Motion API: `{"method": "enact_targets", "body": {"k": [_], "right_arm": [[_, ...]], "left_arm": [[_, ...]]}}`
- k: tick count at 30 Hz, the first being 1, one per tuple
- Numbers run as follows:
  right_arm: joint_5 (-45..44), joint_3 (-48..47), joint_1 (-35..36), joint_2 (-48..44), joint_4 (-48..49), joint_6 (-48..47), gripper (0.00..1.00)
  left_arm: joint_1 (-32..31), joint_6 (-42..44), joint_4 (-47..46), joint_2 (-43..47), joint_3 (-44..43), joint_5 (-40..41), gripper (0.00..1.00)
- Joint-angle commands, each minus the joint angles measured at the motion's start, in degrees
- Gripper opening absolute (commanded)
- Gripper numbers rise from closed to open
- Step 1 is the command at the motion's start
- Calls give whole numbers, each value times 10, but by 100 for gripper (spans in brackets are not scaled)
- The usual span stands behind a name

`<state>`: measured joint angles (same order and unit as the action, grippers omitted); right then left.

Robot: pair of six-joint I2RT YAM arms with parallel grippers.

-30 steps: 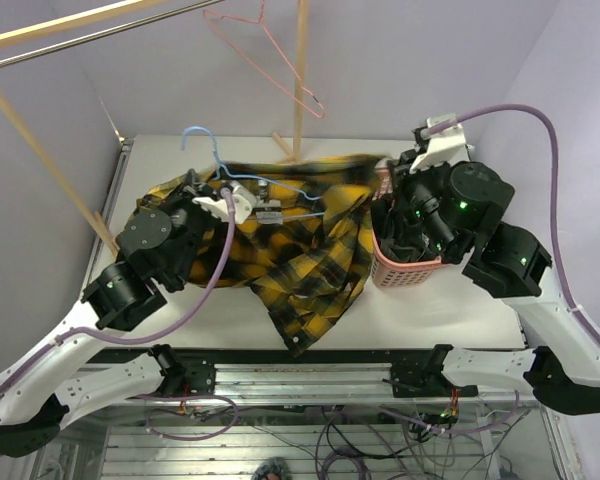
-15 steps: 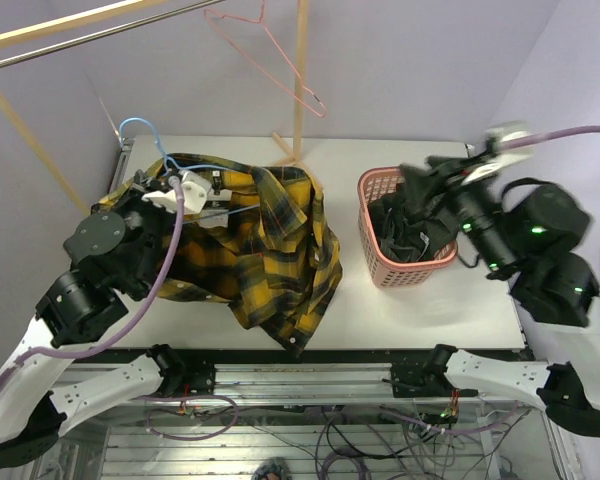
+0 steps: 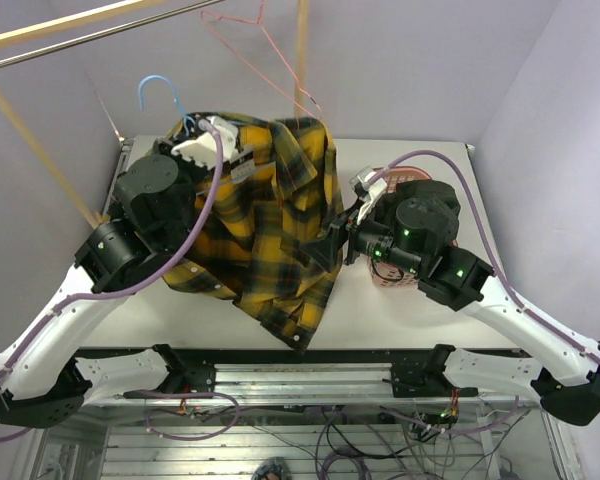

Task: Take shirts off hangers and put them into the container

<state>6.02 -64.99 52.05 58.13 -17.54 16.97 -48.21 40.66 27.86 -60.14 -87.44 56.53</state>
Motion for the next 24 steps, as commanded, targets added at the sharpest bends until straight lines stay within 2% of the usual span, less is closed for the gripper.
{"method": "enact_targets", "body": {"k": [1, 12, 24], "right_arm": [[-42, 6, 5, 2, 62, 0, 77], [-174, 44, 15, 41, 183, -34, 77], [-308, 57, 39, 137, 320, -81, 78]], "left_arm": [[2, -45, -24, -7, -74, 53, 7], [1, -72, 15, 7, -72, 45, 7], [2, -101, 49, 13, -78, 16, 7]]}}
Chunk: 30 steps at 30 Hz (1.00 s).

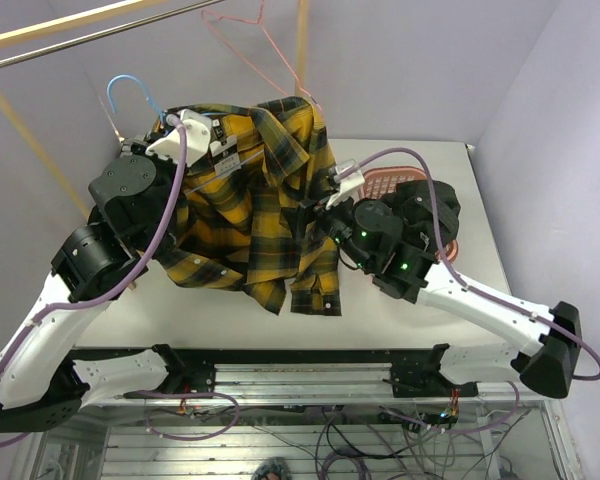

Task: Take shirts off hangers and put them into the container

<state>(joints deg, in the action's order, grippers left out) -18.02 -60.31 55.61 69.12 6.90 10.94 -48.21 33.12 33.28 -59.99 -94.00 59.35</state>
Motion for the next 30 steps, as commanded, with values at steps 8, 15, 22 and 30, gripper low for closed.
{"method": "enact_targets", "body": {"k": [8, 15, 22, 30], "right_arm": [[-192, -26, 4, 103, 107, -45, 47], [-182, -38, 1, 21, 39, -63, 0], [-137, -115, -13, -100, -141, -37, 0], [-148, -165, -17, -176, -203, -21, 0]], "left_arm": [[1, -29, 1, 16, -4, -21, 7], [1, -27, -5, 33, 46, -14, 7], [2, -96, 58, 73, 157, -30, 7], [2, -111, 97, 172, 258, -78, 7]]}}
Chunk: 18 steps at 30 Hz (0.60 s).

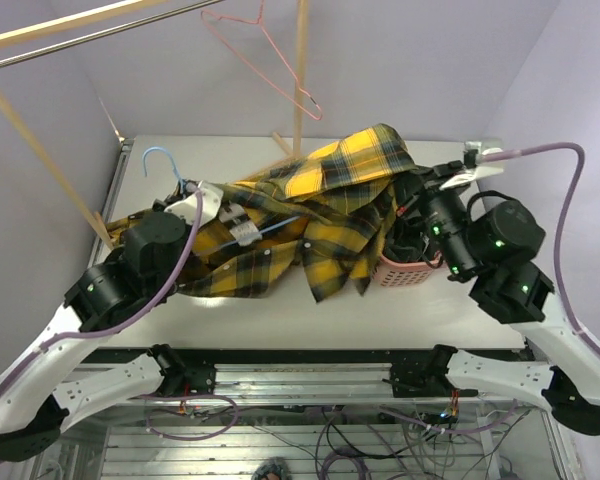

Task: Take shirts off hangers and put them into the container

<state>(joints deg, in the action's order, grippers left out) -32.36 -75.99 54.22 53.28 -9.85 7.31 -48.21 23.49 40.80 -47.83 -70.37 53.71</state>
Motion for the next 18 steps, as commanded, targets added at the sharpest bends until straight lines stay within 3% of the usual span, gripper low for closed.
{"method": "enact_targets", "body": {"k": [1, 7, 18], "right_arm": [[-2, -7, -3, -21, -34, 18, 0], [37, -28, -3, 28, -63, 40, 0], [201, -201, -20, 181, -237, 67, 0]], "left_arm": [[2, -17, 29, 62, 28, -38, 7], [2, -1, 40, 135, 50, -165, 7], [2, 37, 80, 168, 27, -271, 7]]}}
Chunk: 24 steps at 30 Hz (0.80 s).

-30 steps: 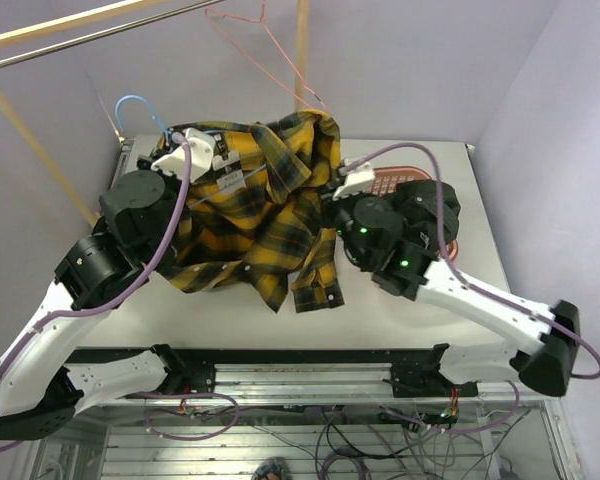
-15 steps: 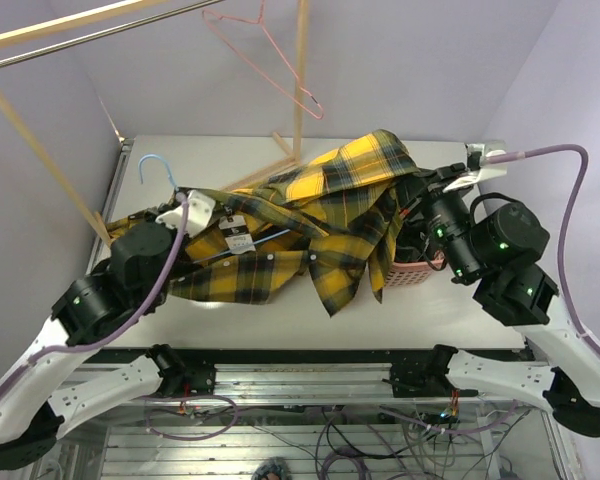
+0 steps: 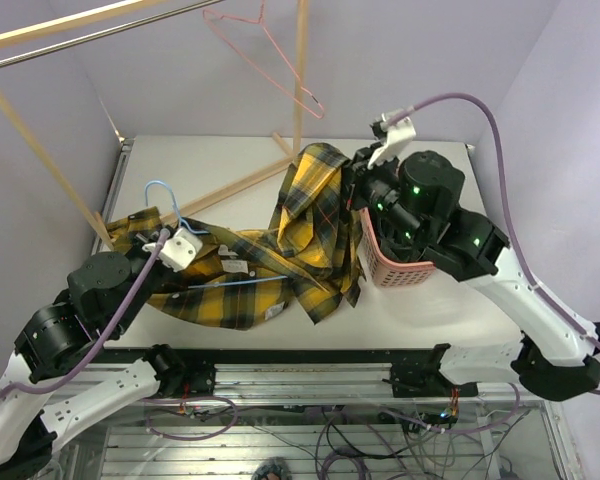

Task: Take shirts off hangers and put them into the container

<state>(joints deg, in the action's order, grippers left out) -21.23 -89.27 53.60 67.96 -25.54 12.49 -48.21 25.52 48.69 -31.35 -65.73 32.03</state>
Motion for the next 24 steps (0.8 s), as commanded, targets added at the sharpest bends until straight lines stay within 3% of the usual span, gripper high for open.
{"method": "enact_targets", "body": {"k": [1, 2, 3, 5, 6, 15, 24], "right_arm": [[112, -91, -21, 57, -108, 17, 0], [142, -105, -29, 72, -146, 17, 9], [167, -115, -37, 85, -172, 15, 27], [197, -120, -44, 99, -213, 8, 52], [199, -113, -44, 96, -219, 7, 59], [185, -49, -44, -33, -198, 25, 63], [282, 23, -44, -142, -93, 32, 60]], "left_arm": [[2, 20, -2, 3, -20, -62, 7], [1, 22, -6, 4, -21, -65, 7], [2, 24, -11, 4, -23, -64, 7], [2, 29, -21, 1, -28, -58, 7], [2, 31, -26, -1, -30, -55, 7], [2, 20, -55, -66, -39, 44, 7], [3, 23, -92, -97, -51, 28, 7]]}}
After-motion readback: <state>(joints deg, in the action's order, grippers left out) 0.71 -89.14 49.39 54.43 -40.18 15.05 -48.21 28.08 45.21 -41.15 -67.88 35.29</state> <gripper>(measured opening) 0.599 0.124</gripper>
